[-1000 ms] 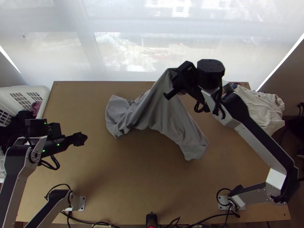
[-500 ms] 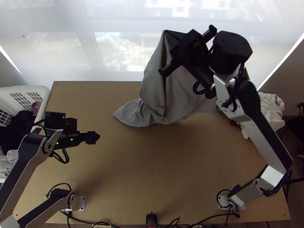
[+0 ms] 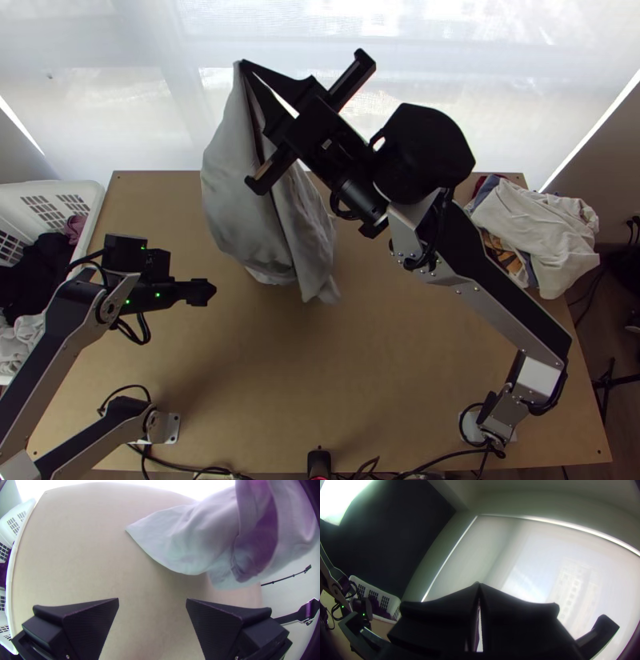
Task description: Fold the t-shirt
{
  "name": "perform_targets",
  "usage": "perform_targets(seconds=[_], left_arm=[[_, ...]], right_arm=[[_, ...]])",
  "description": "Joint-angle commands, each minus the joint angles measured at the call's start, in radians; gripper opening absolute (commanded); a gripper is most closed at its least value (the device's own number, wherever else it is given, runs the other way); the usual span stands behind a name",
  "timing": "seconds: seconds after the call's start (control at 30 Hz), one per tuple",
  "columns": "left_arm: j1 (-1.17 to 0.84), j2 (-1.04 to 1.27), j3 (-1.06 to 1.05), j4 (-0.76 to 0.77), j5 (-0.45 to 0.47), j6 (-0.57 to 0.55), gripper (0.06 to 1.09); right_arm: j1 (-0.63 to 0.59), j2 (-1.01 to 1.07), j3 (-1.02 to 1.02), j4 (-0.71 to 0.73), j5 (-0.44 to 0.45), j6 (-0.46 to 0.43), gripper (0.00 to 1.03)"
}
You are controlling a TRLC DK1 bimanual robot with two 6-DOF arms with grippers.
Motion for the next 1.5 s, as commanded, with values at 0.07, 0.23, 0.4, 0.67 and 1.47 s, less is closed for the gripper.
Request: perform_targets(seconds=[0.07, 0.23, 0.4, 0.67, 1.47], left_arm=[[-0.017, -0.007, -0.011, 0.000, 0.004, -0.016, 1.04], [-0.038, -0.010, -0.010, -0.021, 0.002, -0.010, 1.04], [-0.052, -0.020, 0.012, -0.064, 0.001, 0.004, 1.03], [-0.081, -0.022, 0.056, -0.095, 0.001, 0.027, 1.03], [-0.560, 0.293, 0.069, -0.082, -0.015, 0.154, 1.03]], right_arm=[[-0.024, 0.085, 0.052, 0.118, 0.001, -0.090, 0.02], [-0.118, 0.102, 0.013, 0.110, 0.002, -0.084, 0.02], [-0.190, 0.099, -0.065, 0.104, 0.004, -0.076, 0.02], [-0.289, 0.039, -0.344, 0.136, 0.004, -0.058, 0.02], [-0.432, -0.036, -0.661, 0.185, 0.027, -0.026, 0.02]])
